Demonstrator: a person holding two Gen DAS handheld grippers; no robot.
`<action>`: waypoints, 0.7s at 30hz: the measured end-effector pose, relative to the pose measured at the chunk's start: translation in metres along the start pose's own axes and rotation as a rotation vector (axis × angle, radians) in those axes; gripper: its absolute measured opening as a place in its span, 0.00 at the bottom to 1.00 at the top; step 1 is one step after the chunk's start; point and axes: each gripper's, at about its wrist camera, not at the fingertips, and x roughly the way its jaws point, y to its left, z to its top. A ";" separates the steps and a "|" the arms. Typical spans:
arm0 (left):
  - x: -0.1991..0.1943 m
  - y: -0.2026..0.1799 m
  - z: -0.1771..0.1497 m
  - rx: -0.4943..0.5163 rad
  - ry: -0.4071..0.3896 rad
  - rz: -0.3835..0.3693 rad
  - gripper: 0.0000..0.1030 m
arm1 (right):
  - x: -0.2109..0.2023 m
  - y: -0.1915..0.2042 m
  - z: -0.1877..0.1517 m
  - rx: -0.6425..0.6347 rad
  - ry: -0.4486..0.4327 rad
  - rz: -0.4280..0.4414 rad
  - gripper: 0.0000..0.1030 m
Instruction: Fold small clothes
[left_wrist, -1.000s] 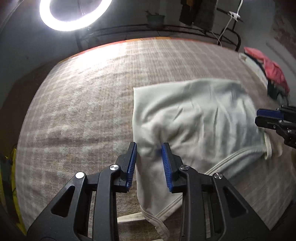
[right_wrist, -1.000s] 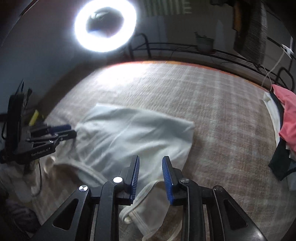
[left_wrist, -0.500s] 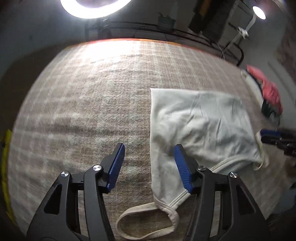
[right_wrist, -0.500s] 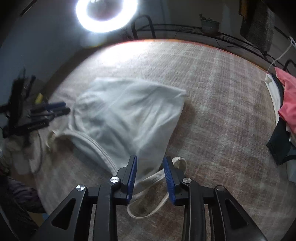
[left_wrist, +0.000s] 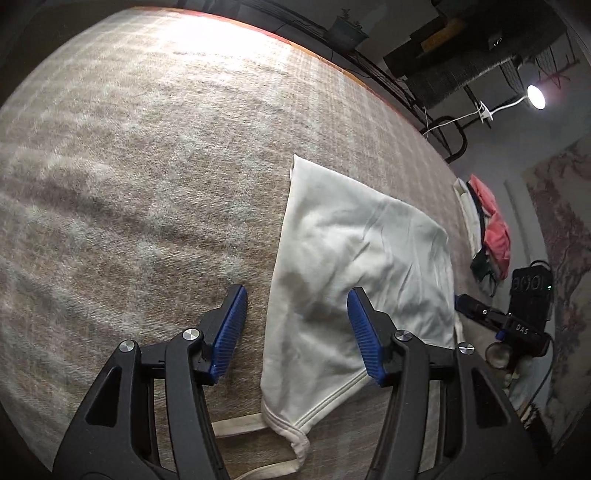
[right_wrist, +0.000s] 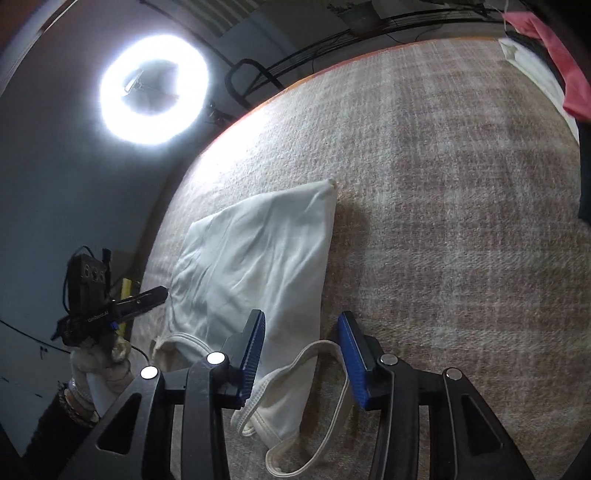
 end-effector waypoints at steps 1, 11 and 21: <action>0.001 0.000 0.001 0.000 -0.002 0.000 0.56 | -0.001 -0.004 0.000 0.026 -0.003 0.025 0.42; 0.016 -0.016 0.009 -0.009 -0.013 0.024 0.32 | 0.014 -0.003 0.007 0.085 -0.031 0.063 0.28; 0.007 -0.050 0.001 0.126 -0.084 0.144 0.09 | 0.020 0.042 0.010 -0.047 -0.050 -0.122 0.06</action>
